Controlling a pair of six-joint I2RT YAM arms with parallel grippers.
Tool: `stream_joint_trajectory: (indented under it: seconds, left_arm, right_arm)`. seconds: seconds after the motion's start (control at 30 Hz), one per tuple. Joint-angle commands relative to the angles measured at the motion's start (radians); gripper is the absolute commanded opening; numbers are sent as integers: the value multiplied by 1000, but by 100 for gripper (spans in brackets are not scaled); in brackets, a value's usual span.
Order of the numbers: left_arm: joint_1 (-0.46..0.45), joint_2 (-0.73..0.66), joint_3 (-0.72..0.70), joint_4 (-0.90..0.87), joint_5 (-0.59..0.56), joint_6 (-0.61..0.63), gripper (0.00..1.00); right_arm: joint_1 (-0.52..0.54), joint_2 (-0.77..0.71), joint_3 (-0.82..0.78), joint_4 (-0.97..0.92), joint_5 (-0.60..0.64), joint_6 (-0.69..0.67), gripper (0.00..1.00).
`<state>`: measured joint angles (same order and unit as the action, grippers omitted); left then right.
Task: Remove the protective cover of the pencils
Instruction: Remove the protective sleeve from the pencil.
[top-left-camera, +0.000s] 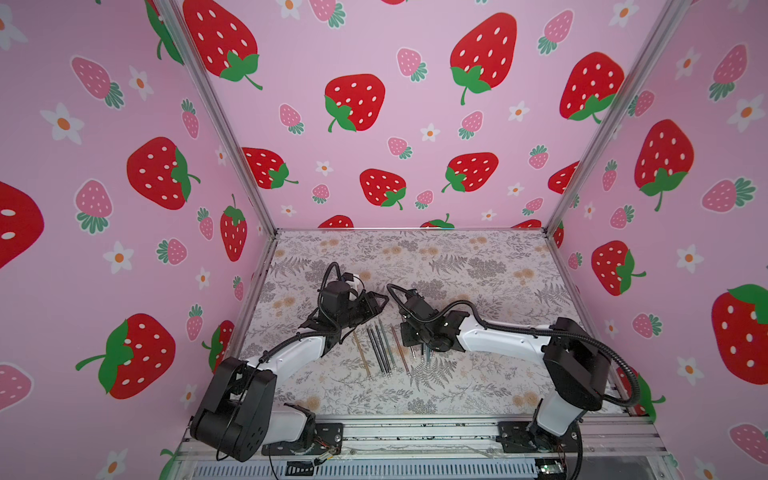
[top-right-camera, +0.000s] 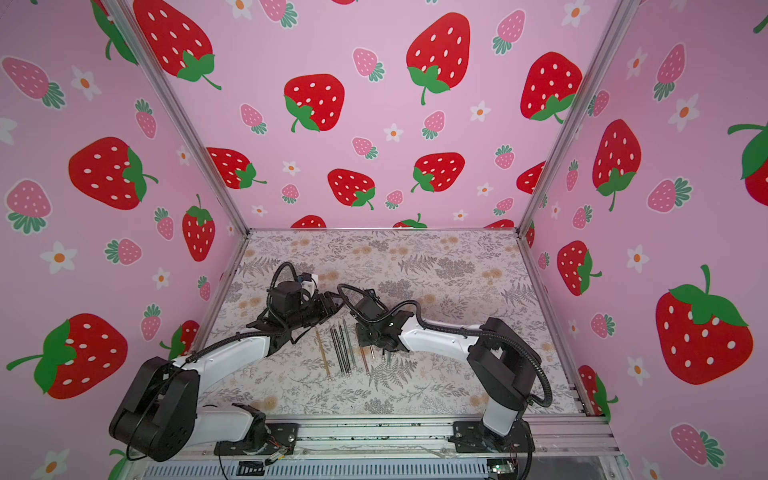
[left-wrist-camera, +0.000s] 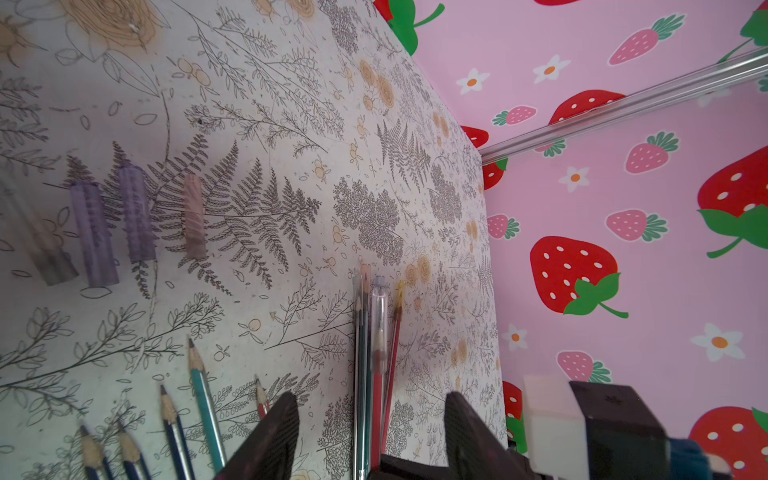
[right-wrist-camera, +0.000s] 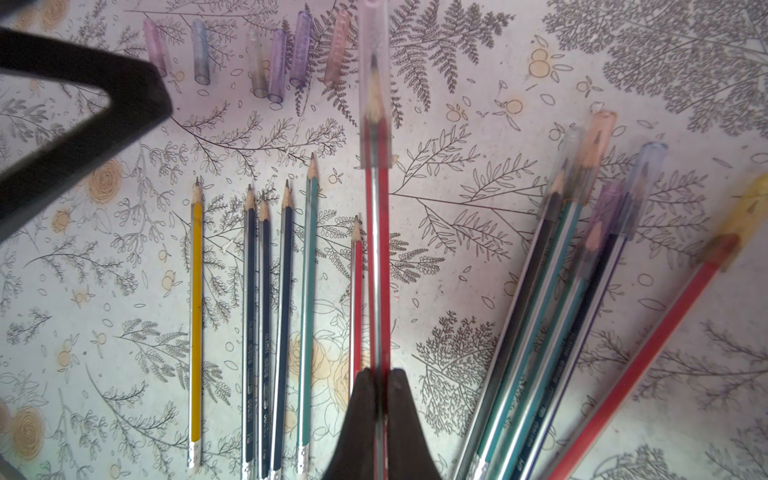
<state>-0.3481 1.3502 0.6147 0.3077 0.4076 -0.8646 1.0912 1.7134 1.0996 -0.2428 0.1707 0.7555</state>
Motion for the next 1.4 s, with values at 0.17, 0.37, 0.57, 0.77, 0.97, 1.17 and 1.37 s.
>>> stream_joint_trajectory:
  seconds: [0.17, 0.37, 0.57, 0.77, 0.97, 1.17, 1.37]
  left_arm:
    - [-33, 59, 71, 51, -13, -5, 59]
    - [-55, 120, 107, 59, -25, -6, 57]
    - [-71, 175, 139, 70, -14, -11, 48]
    - [-77, 195, 147, 73, -21, -16, 35]
    - [-78, 202, 151, 79, -15, -22, 18]
    - [-80, 190, 139, 87, -15, -31, 10]
    - [-80, 176, 131, 89, -21, -51, 9]
  right_arm:
    - [16, -48, -14, 26, -8, -16, 0]
    - [29, -52, -9, 39, -17, -24, 0]
    - [36, -48, -1, 39, -19, -31, 0]
    - [41, -48, 0, 45, -24, -33, 0]
    - [42, -45, 3, 47, -24, -36, 0]
    - [44, -44, 5, 46, -24, -35, 0]
    - [45, -40, 5, 50, -23, -35, 3]
